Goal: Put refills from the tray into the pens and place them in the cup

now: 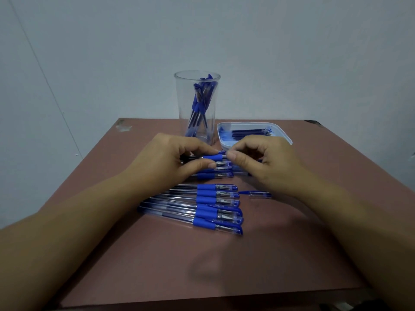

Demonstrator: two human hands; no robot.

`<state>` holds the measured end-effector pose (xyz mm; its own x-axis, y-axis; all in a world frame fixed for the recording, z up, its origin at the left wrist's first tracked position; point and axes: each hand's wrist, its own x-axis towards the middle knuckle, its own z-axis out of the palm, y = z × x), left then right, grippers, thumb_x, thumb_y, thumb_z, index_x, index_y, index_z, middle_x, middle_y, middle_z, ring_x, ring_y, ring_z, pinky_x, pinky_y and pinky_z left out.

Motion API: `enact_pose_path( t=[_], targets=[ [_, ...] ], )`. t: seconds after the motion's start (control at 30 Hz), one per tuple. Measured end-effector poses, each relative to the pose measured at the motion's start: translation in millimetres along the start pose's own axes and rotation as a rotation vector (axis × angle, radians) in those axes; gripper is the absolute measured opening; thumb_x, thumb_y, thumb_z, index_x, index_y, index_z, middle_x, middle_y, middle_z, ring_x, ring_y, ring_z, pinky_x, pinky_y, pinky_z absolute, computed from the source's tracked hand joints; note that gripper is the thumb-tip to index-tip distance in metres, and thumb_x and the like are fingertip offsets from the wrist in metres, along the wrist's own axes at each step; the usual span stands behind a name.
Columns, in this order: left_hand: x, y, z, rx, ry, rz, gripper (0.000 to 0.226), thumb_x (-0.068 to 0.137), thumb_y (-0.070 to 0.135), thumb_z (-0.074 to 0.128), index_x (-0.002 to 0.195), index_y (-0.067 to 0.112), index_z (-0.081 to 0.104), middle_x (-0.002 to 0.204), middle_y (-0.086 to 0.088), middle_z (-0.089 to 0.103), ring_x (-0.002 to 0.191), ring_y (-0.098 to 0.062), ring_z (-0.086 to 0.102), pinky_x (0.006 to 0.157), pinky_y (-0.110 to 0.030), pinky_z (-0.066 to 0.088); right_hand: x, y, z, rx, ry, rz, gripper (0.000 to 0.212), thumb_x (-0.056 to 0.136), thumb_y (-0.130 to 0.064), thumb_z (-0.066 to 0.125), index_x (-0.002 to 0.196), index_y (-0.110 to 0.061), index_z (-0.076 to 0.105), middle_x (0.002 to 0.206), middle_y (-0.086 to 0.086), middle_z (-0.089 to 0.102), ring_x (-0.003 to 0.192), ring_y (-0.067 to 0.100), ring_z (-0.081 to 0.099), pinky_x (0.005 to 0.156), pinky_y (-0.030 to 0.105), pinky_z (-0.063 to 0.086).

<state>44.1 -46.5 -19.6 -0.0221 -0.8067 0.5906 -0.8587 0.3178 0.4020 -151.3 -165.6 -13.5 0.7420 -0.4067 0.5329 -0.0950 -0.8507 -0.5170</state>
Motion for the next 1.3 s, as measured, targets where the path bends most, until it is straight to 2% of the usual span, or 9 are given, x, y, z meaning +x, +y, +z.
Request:
enact_pose_path(
  t=[0.17, 0.33, 0.43, 0.57, 0.7, 0.9, 1.03, 1.17, 1.3],
  targets=[
    [-0.1, 2.1, -1.0, 0.014, -0.005, 0.015, 0.033, 0.079, 0.054, 0.062, 0.108, 0.04, 0.068, 0.084, 0.032, 0.062, 0.077, 0.006, 0.064, 0.067, -0.009, 0.048, -0.2, -0.9, -0.4, 0.038, -0.014, -0.02, 0.023, 0.079, -0.027, 0.079, 0.085, -0.042, 0.062, 0.077, -0.012, 0.067, 0.068, 0.012, 0.061, 0.065, 0.028, 0.054],
    [0.4, 2.3, -2.0, 0.029, -0.014, 0.028, 0.035, 0.079, 0.056, 0.06, 0.109, 0.04, 0.069, 0.085, 0.03, 0.063, 0.078, 0.007, 0.064, 0.068, -0.01, 0.05, -0.5, -0.2, 0.3, 0.027, -0.061, 0.038, 0.013, 0.086, -0.051, 0.06, 0.086, -0.04, 0.066, 0.077, -0.008, 0.069, 0.069, 0.011, 0.062, 0.063, 0.032, 0.052],
    [0.1, 2.8, -2.3, 0.023, -0.005, 0.021, 0.034, 0.079, 0.057, 0.059, 0.108, 0.041, 0.068, 0.082, 0.036, 0.059, 0.076, 0.011, 0.062, 0.067, -0.007, 0.046, 0.2, 2.3, 0.9, 0.013, -0.07, 0.03, 0.01, 0.084, -0.033, 0.072, 0.084, -0.041, 0.066, 0.074, -0.012, 0.067, 0.069, 0.006, 0.061, 0.063, 0.023, 0.05],
    [0.5, 2.2, -3.0, 0.033, 0.009, 0.03, 0.032, 0.081, 0.051, 0.063, 0.108, 0.035, 0.072, 0.088, 0.025, 0.069, 0.077, 0.006, 0.065, 0.069, -0.016, 0.053, -1.6, -1.7, 0.1, 0.137, -0.047, 0.04, 0.019, 0.073, -0.044, 0.075, 0.089, -0.043, 0.065, 0.077, -0.01, 0.065, 0.065, 0.009, 0.058, 0.062, 0.021, 0.051],
    [0.4, 3.1, -3.1, 0.038, 0.011, 0.022, 0.034, 0.08, 0.052, 0.062, 0.108, 0.035, 0.072, 0.089, 0.019, 0.072, 0.076, 0.005, 0.064, 0.068, -0.015, 0.052, -1.1, -2.1, -0.5, 0.062, -0.065, 0.065, 0.013, 0.085, -0.046, 0.06, 0.088, -0.036, 0.068, 0.076, -0.009, 0.069, 0.069, 0.008, 0.062, 0.064, 0.028, 0.052],
    [0.6, 4.2, -4.3, 0.038, 0.009, 0.026, 0.033, 0.081, 0.05, 0.063, 0.108, 0.035, 0.072, 0.089, 0.023, 0.069, 0.078, 0.006, 0.065, 0.069, -0.013, 0.052, -2.6, -5.2, -0.1, 0.142, -0.054, 0.072, 0.013, 0.075, -0.042, 0.072, 0.086, -0.04, 0.066, 0.072, -0.017, 0.063, 0.061, 0.001, 0.054, 0.058, 0.012, 0.043],
    [0.6, 5.1, -4.0, 0.038, 0.006, 0.032, 0.033, 0.08, 0.051, 0.062, 0.109, 0.036, 0.07, 0.089, 0.023, 0.069, 0.078, 0.008, 0.064, 0.07, -0.011, 0.051, -1.5, -4.1, -0.7, 0.056, -0.061, 0.079, 0.022, 0.089, -0.044, 0.057, 0.083, -0.028, 0.071, 0.07, -0.013, 0.067, 0.063, 0.003, 0.059, 0.059, 0.017, 0.044],
    [0.4, 6.2, -4.6, 0.037, -0.002, 0.029, 0.032, 0.08, 0.052, 0.061, 0.109, 0.041, 0.067, 0.087, 0.027, 0.065, 0.077, 0.008, 0.063, 0.068, -0.01, 0.05, -1.2, -2.6, 0.2, 0.097, -0.026, 0.073, 0.009, 0.083, -0.027, 0.074, 0.088, -0.033, 0.07, 0.075, -0.005, 0.068, 0.065, 0.004, 0.057, 0.063, 0.022, 0.051],
    [0.6, 5.5, -4.6, 0.048, -0.004, 0.028, 0.033, 0.08, 0.05, 0.064, 0.108, 0.035, 0.071, 0.087, 0.025, 0.067, 0.077, 0.007, 0.064, 0.068, -0.011, 0.05, -0.9, -5.8, -0.7, 0.096, -0.049, 0.106, 0.013, 0.084, -0.042, 0.065, 0.091, -0.033, 0.07, 0.078, -0.009, 0.07, 0.07, 0.006, 0.063, 0.066, 0.028, 0.054]
  ],
)
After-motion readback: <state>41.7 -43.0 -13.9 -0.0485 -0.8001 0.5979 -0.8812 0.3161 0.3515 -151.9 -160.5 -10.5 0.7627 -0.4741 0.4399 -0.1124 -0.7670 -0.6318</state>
